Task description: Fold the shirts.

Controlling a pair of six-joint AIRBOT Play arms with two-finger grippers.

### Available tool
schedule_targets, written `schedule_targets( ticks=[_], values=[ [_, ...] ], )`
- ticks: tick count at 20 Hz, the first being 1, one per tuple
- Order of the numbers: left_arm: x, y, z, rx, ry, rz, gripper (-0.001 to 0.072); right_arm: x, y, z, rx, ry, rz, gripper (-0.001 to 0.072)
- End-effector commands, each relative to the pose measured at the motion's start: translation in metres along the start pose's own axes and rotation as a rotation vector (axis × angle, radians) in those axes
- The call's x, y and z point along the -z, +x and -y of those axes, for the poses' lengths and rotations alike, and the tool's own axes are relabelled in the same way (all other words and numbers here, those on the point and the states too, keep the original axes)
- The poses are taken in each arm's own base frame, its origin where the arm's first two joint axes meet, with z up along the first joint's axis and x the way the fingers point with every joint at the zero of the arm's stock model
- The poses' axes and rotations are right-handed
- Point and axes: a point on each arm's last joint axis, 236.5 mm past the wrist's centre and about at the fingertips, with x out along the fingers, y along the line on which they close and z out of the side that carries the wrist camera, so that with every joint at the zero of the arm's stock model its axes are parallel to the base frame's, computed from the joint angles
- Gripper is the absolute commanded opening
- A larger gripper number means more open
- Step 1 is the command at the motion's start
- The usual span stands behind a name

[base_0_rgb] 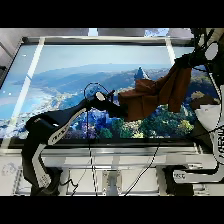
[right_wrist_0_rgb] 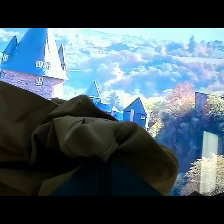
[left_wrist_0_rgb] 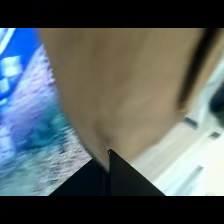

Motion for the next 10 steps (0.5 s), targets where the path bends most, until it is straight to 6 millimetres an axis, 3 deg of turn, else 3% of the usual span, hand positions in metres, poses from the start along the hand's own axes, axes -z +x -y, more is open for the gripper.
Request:
schedule_targets(
  ticks=[1,3,5,8,10],
  values=[
    [0.003,-0.013,0.047,0.191,0.096,-0.037,0.0010,-0.002,0.000,0.001,0.004,0.000,0.010,0.0027],
    [-0.004,-0.044,0.085,0.309,0.204,-0.054,0.0008,-0.003,0.000,0.003,0.011,-0.003,0.011,0.0027],
    [-0.031,-0.096,0.122,0.376,0.302,0.024,0.0009,0.001,0.000,0.010,0.044,-0.021,-0.007,0.0027],
    [-0.078,-0.211,0.176,0.428,0.465,0.265,0.0009,0.012,-0.001,0.029,0.109,-0.048,-0.049,0.0027],
    [-0.096,-0.299,0.194,0.403,0.563,0.442,0.0008,0.017,-0.002,0.035,0.117,-0.036,-0.065,0.0026]
  ],
)
